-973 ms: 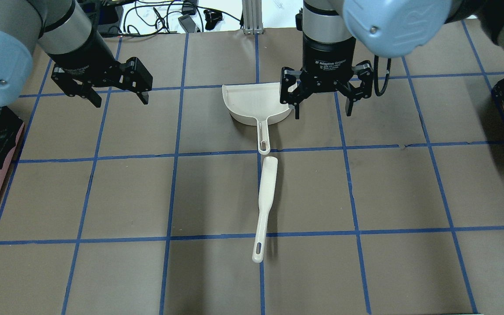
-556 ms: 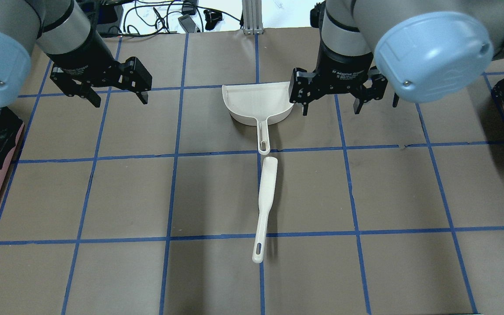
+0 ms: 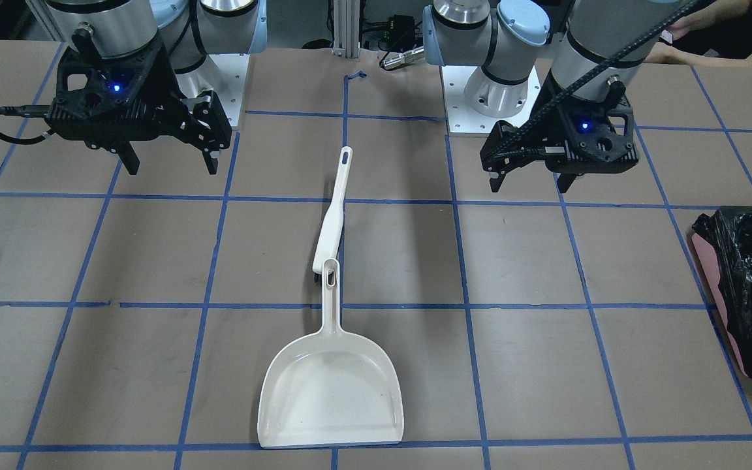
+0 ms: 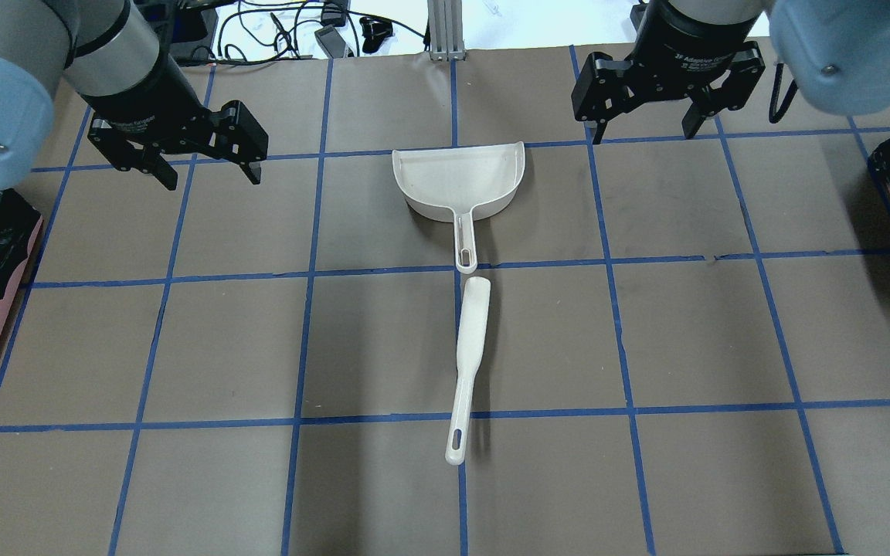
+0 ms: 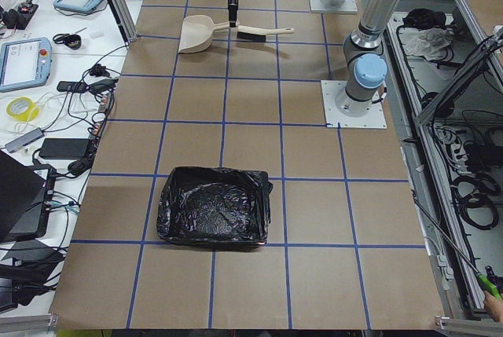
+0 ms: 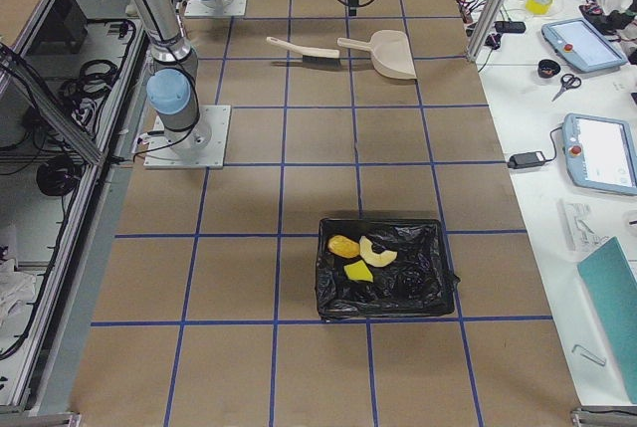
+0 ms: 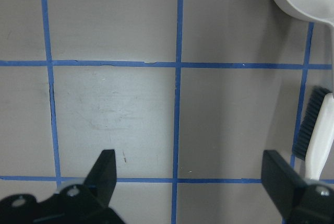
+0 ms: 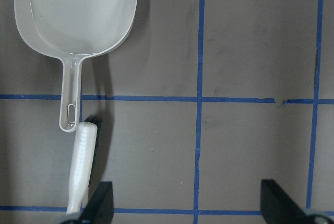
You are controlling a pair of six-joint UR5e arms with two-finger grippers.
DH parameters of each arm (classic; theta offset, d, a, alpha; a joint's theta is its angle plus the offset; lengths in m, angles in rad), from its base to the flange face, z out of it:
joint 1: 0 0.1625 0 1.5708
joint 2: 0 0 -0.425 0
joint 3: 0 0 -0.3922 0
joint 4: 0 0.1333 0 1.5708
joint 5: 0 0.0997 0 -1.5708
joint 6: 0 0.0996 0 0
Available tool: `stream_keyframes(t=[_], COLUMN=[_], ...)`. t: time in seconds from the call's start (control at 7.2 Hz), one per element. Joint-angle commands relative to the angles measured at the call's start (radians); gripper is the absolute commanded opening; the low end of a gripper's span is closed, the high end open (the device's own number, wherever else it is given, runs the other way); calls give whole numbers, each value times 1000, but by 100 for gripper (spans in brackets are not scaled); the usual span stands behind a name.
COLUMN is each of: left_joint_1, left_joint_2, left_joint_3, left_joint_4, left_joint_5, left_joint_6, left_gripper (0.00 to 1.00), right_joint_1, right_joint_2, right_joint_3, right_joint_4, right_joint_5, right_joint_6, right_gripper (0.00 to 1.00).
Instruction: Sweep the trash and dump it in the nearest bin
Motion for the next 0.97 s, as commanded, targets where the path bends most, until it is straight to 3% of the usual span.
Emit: stream_keyframes(t=[0.0,0.83], left_joint_1=[0,0], left_joint_2=[0,0], left_joint_3=[1,0], left_joint_4=[-2,-3], left_joint_5=[0,0], left_joint_6=[0,0], left_gripper=[100,100], right_joint_1=[-1,-1], right_joint_2=[-12,-15], right_joint_3=[14,24], right_joint_4=[4,1], right_joint_5=[4,1], right_joint_6=[-17,-39], right_gripper=[100,100])
